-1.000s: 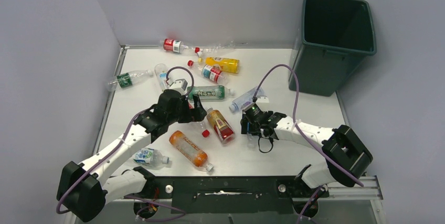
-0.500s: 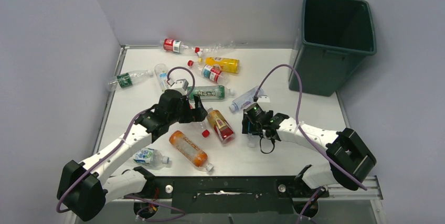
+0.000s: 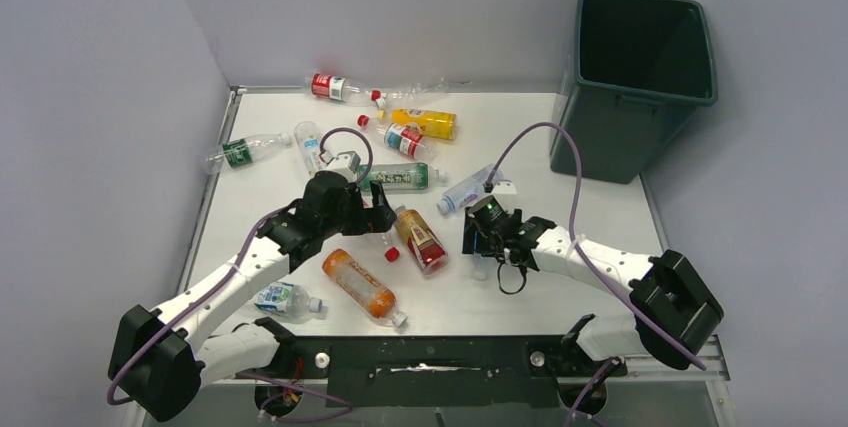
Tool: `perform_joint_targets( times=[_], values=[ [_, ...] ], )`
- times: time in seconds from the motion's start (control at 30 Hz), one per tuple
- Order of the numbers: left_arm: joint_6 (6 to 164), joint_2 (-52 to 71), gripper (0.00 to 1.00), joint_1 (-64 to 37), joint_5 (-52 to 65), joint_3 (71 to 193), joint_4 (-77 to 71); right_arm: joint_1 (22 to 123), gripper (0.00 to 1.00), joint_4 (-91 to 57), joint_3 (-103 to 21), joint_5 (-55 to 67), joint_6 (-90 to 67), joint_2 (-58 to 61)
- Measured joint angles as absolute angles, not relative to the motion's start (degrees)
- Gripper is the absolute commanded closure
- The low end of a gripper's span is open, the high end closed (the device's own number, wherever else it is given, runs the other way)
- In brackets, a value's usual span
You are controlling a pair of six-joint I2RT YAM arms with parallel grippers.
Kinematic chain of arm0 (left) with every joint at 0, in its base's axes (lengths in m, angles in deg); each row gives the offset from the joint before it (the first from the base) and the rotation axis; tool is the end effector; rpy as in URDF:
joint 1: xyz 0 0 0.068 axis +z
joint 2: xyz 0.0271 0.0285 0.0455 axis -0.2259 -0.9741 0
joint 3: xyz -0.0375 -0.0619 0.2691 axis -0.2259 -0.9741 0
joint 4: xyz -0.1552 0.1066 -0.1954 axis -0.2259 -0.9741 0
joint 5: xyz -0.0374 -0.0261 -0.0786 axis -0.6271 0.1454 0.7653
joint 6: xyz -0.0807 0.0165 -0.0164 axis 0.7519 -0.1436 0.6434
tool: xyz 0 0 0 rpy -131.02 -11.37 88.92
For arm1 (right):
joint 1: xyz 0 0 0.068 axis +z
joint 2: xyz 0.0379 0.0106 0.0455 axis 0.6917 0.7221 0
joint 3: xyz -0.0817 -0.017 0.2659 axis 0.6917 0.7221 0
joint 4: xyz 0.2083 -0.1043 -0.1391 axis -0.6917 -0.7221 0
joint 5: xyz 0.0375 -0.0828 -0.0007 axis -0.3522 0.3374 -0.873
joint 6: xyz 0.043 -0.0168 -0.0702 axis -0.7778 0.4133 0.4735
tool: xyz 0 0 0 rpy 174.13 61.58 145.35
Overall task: Put the plastic bottles in the bin
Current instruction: Pick up the plastic bottle at the center of the board.
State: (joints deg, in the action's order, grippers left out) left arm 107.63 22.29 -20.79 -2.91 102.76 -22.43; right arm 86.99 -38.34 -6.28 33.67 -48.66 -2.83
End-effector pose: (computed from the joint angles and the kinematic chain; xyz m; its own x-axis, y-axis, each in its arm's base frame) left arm 0.2293 -0.1519 0.2333 -0.7210 -0.1896 -0.6665 0.1687 0.8848 -0.4343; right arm 0.2187 0.1712 0.1526 -0.8040 0.1445 -0.5768 0.0636 0.9854 0.1582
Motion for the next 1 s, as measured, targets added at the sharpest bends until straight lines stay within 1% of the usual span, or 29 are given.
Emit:
perform_joint_targets(
  times=[0.37,1.0],
  values=[
    [107.9,22.3,0.02,-21.7,-3.0,102.8,-22.0,87.7,0.36,-38.4,-6.3,33.7,-48.1,-7.2],
    [108.1,23.1,0.02,-21.9,-3.3,102.7,-21.6,89.5,0.37,-39.5,-6.3,33.7,-47.8,-9.1]
  ],
)
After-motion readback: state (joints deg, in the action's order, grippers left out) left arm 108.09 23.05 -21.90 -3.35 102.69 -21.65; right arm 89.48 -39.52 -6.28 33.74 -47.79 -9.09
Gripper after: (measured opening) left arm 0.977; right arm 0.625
